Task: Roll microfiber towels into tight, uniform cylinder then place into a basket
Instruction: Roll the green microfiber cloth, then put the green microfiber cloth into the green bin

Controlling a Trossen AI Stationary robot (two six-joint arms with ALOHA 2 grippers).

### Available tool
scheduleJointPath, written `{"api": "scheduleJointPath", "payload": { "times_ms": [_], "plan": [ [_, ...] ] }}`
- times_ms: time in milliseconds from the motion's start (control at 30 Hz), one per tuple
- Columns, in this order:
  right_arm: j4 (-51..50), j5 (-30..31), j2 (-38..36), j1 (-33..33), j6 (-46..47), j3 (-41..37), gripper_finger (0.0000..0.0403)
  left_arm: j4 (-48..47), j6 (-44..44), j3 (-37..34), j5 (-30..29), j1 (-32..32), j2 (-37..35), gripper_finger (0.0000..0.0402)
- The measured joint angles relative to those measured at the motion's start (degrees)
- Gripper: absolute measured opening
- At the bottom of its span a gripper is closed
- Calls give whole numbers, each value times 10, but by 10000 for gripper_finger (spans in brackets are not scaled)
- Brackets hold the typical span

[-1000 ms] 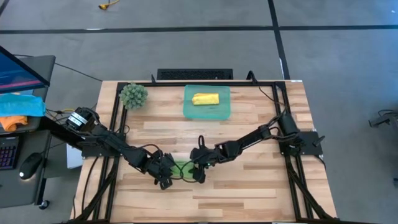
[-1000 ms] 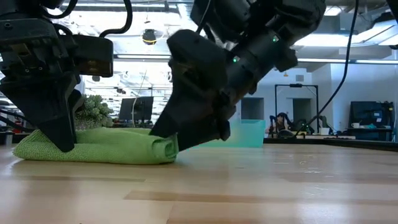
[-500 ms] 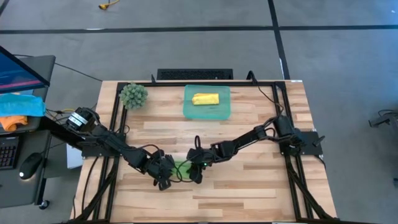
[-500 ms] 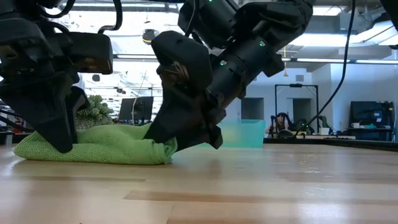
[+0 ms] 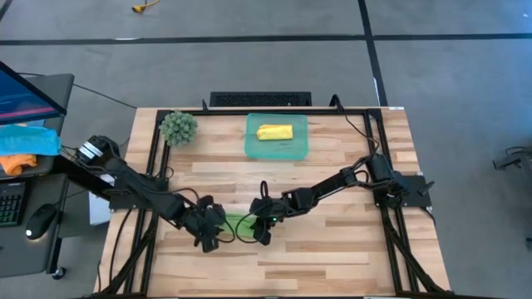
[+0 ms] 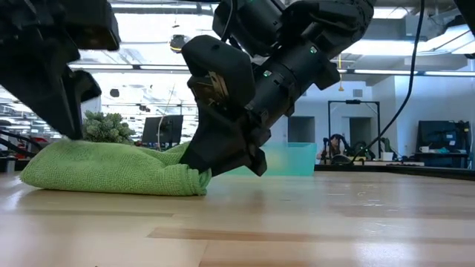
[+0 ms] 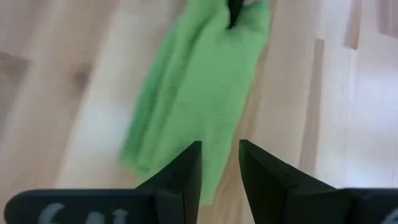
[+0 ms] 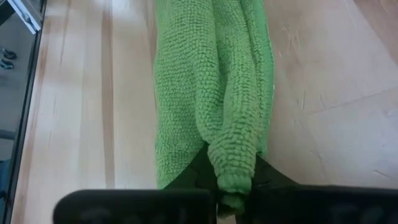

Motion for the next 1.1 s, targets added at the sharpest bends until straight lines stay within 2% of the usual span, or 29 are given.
{"api": "scheduleJointPath", "payload": {
  "times_ms": [133,400,600,733,867,1000,1100],
  "plan": [
    [0,2,0,0,-2,-1,21,-42,-12,0,-38,-14,-43,96],
    [1,5,0,2,-2,-1,36,-55,7,1,-7,-20,-63,106],
    [2,5,0,2,-2,-1,23,-116,-43,1,-17,-13,-46,158],
    [3,5,0,2,-2,-1,30,-134,-60,1,-16,-11,-32,196],
    [4,5,0,2,-2,-1,31,-145,-55,1,-14,-10,-23,213],
    [4,7,0,5,-2,-1,24,-236,-89,1,39,-13,-26,211],
    [3,7,0,5,-2,-1,28,-312,-129,1,50,-21,-37,204]
  ]
}}
